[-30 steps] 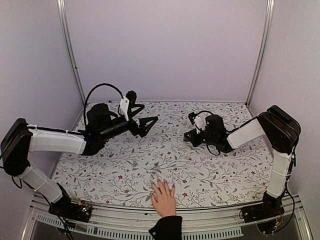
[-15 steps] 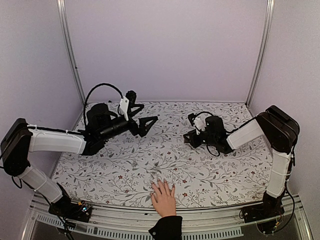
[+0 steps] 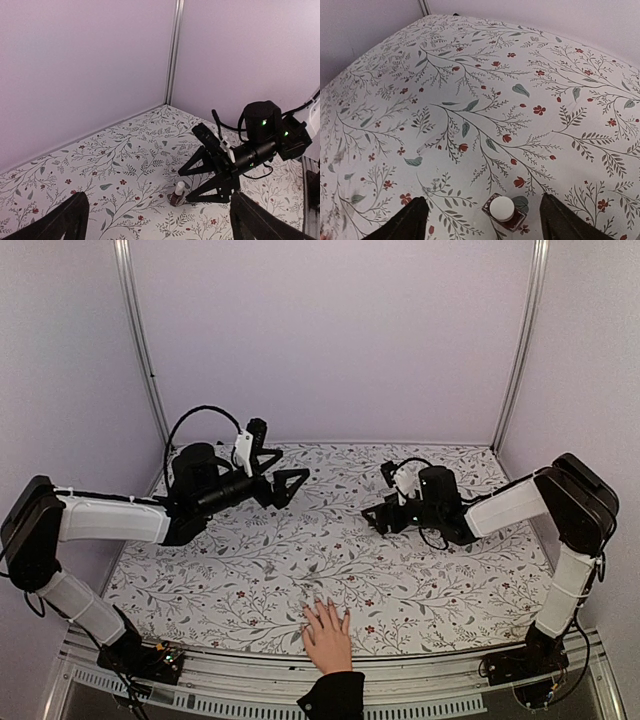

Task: Paint the nails
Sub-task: Reset both arms

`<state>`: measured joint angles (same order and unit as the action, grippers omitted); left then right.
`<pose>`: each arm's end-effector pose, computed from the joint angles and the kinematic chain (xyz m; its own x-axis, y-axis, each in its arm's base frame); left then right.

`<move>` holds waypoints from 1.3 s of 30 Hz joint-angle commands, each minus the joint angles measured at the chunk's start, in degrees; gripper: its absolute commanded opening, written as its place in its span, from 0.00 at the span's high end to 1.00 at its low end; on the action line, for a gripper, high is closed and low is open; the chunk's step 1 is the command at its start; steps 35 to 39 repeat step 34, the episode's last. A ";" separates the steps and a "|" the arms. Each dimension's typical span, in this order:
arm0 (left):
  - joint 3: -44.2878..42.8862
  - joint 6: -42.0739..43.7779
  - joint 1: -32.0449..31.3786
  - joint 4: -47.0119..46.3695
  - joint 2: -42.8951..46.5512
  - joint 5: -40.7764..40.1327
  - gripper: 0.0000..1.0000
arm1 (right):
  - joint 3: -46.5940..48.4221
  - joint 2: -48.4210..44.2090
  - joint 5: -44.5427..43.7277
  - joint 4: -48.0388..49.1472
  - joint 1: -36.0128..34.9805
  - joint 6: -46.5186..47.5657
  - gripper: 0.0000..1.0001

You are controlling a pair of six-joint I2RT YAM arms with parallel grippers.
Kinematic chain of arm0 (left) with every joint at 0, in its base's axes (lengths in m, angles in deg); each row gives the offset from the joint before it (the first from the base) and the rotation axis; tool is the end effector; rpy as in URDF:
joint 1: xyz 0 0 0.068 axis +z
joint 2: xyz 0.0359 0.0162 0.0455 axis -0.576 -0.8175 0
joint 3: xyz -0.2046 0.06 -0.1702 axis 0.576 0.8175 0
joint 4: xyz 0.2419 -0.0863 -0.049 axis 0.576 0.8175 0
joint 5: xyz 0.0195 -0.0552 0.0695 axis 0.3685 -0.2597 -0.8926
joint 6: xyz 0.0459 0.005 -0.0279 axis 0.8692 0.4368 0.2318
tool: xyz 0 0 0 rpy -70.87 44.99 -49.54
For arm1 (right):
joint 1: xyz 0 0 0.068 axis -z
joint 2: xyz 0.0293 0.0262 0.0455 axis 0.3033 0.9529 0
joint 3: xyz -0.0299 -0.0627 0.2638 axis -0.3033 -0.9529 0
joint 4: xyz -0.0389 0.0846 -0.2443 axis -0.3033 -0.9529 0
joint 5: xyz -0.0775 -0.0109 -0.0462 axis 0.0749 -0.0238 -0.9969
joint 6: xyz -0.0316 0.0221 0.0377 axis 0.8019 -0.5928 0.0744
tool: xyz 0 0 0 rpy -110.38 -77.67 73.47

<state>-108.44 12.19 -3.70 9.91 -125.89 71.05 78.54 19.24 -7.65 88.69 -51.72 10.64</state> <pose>0.2527 -0.2132 0.2548 -0.1125 -0.0793 -0.9905 0.7674 0.6263 -0.1373 0.3049 0.2144 0.1368 -0.4111 -0.2285 -0.8825 -0.6747 0.7272 0.1260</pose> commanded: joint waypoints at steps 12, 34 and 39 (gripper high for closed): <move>-13.11 -15.42 13.49 19.08 -5.06 5.28 0.00 | 3.08 -23.61 4.87 -14.58 4.52 -3.07 0.01; -1.67 -14.99 18.46 21.44 -0.20 -9.13 0.00 | -9.12 -35.76 8.84 -11.45 16.90 -7.28 0.01; -1.67 -14.99 18.46 21.44 -0.20 -9.13 0.00 | -9.12 -35.76 8.84 -11.45 16.90 -7.28 0.01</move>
